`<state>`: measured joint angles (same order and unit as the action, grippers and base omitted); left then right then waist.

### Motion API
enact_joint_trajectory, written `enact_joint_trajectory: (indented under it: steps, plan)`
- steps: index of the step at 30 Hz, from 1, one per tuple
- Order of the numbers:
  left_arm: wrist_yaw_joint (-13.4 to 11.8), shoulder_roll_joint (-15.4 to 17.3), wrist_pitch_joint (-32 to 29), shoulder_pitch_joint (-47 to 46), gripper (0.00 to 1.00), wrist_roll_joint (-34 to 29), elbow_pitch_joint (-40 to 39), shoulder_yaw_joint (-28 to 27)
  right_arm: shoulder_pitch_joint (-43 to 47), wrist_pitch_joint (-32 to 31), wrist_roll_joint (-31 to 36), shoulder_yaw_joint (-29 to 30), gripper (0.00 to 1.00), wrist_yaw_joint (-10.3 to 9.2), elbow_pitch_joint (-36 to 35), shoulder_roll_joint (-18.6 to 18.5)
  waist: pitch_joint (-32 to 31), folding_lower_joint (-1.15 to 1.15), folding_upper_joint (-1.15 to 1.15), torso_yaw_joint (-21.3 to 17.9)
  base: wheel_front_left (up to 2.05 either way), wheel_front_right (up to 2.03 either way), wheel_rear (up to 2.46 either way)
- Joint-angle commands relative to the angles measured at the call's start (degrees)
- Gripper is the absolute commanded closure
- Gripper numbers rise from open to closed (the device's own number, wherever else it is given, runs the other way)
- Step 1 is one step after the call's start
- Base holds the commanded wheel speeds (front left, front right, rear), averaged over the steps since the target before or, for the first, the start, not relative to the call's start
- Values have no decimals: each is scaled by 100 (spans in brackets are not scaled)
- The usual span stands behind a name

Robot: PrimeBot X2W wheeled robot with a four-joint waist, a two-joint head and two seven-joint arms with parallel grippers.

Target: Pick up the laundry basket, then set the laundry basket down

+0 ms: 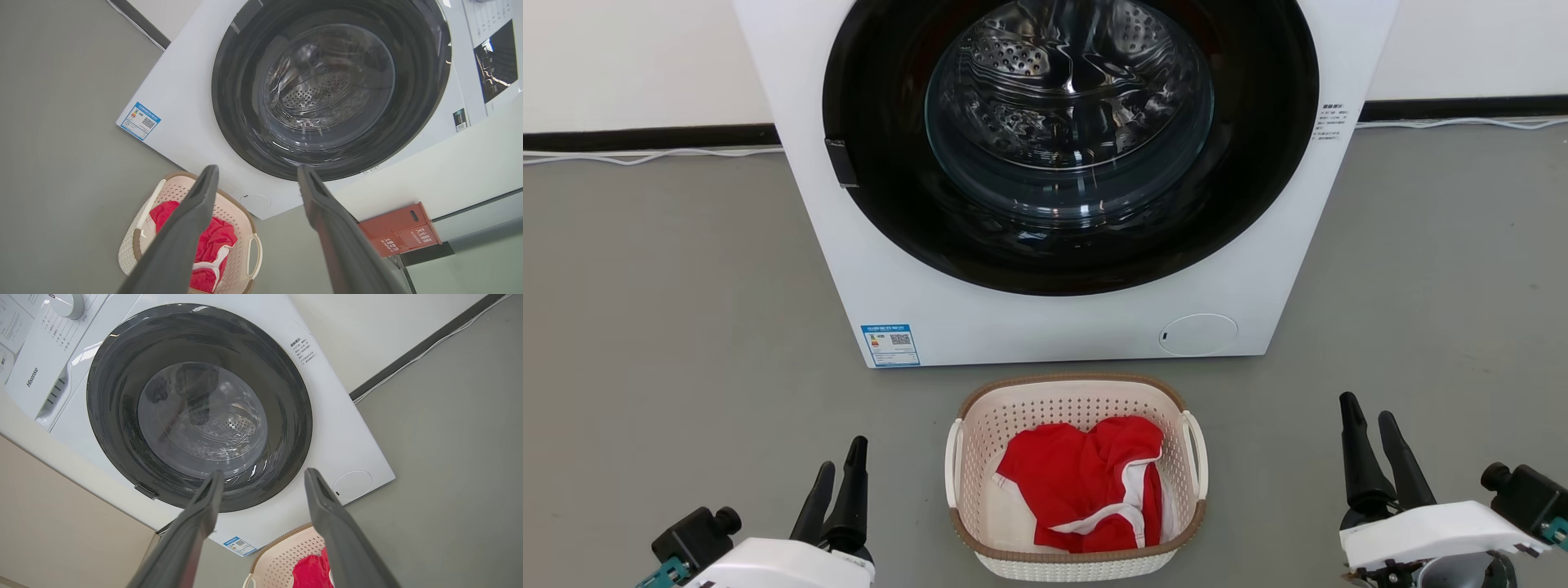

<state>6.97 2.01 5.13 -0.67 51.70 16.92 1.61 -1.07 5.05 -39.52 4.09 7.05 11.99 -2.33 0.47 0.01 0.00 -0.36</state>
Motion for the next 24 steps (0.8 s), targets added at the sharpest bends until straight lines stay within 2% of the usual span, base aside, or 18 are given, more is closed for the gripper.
enact_joint_trajectory:
  steps: [1, 12, 24]
  plan:
    - [-32, 51, 74, -298, 0, -189, -167, -73, -102, 93, 189, -53, 0, 25, -138, -51, 1, 0, 0, -2, 0, 0, 0]
    - [-108, 58, 261, -312, 0, -1010, -212, 28, -56, 278, 956, -103, 0, 29, -340, -49, 19, 0, 0, -21, 0, 0, 0]
    - [-123, 66, 466, -335, 0, -1815, -196, 50, -128, 480, 1997, 44, 0, 33, -33, -49, 16, 0, 0, -55, 0, 0, 0]
